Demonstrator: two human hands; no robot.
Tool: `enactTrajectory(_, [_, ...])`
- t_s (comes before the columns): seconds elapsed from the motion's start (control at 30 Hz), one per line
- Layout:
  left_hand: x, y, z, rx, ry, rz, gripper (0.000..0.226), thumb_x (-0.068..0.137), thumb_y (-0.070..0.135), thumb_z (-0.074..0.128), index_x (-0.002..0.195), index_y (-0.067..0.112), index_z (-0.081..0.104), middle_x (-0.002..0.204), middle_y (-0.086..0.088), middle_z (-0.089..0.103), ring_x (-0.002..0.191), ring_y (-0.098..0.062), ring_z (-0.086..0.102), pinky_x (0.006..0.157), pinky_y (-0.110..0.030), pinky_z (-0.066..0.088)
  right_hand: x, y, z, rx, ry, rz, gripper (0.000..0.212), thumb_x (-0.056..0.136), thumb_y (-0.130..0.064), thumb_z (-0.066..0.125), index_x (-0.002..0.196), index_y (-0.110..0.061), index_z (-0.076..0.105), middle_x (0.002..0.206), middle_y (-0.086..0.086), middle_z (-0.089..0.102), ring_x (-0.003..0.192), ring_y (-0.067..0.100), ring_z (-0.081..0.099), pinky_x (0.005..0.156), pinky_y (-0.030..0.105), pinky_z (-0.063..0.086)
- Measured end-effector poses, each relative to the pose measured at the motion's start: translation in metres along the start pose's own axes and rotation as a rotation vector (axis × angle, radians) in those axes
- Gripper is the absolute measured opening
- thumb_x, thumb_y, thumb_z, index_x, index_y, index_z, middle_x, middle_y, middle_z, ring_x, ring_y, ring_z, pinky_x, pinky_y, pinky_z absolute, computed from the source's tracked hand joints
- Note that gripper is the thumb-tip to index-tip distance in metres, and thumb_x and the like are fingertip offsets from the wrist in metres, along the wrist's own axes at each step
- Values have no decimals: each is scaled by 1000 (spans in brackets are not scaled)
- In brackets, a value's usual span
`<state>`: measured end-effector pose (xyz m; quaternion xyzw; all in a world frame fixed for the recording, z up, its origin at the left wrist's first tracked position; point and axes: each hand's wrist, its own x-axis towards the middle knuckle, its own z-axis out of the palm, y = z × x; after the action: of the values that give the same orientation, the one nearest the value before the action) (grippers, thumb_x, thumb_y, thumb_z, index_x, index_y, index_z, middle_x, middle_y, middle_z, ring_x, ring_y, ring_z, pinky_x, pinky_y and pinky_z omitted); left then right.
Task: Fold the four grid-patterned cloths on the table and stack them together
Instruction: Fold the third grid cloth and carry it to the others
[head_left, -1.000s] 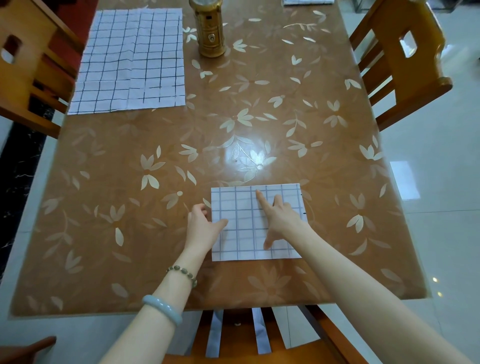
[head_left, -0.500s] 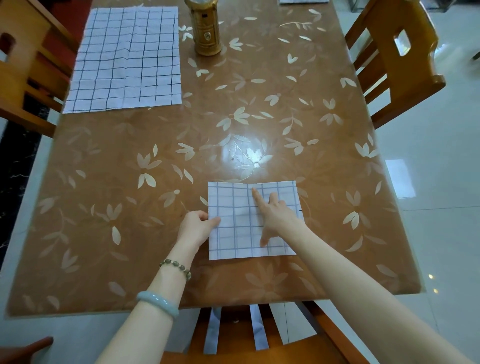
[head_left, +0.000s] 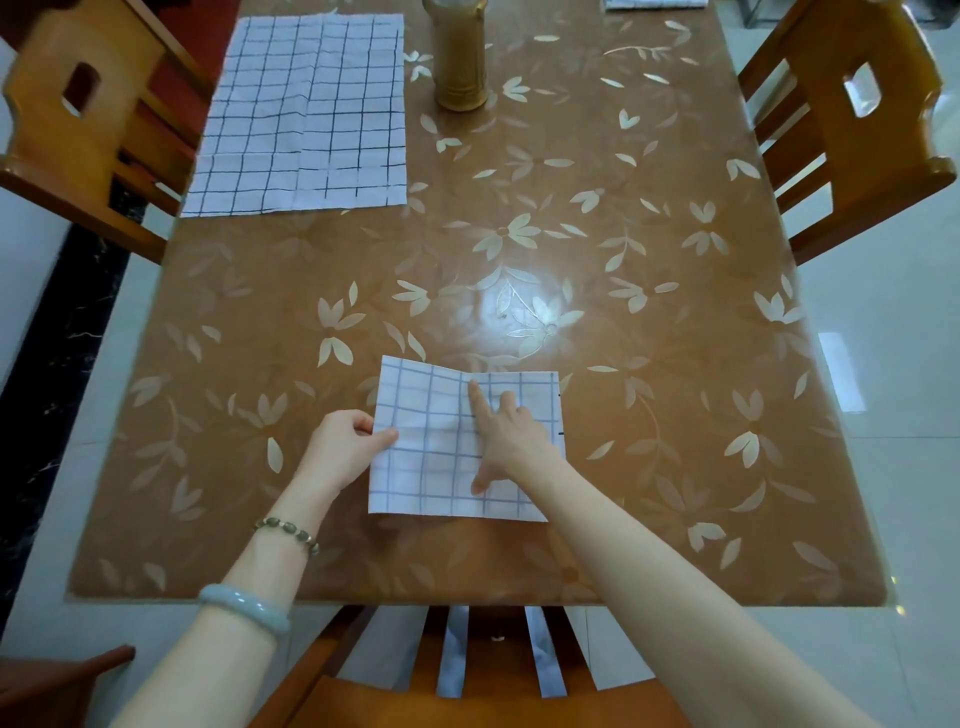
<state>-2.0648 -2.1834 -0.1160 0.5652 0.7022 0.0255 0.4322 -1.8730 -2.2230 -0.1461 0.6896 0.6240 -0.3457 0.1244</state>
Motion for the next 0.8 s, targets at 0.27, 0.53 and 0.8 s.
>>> enactTrajectory(0.27, [4,-6,9,-43,20,-22,21,87,27,67,84,6,64,80,-6,66,78,-22,63,67,-35,49,-6,7,14,121,169,-129,71,74,-22,67,136,-21,32,116,9,36,102,29,44,70,36,47])
enactTrajectory(0.53, [1,-1,10,-44,18,29,17,88,26,65,85,10,63,83,-2,67,78,-18,63,67,-35,50,-5,15,23,324,315,-118,40,84,-20,63,124,-21,59,104,4,46,90,21,50,73,35,49])
enactTrajectory(0.8, [-10,3,7,-70,26,82,17,88,27,65,87,11,63,84,-1,66,80,-17,63,66,-33,51,-2,13,14,321,232,-49,66,69,-30,72,125,-21,40,108,2,36,99,22,43,65,31,43])
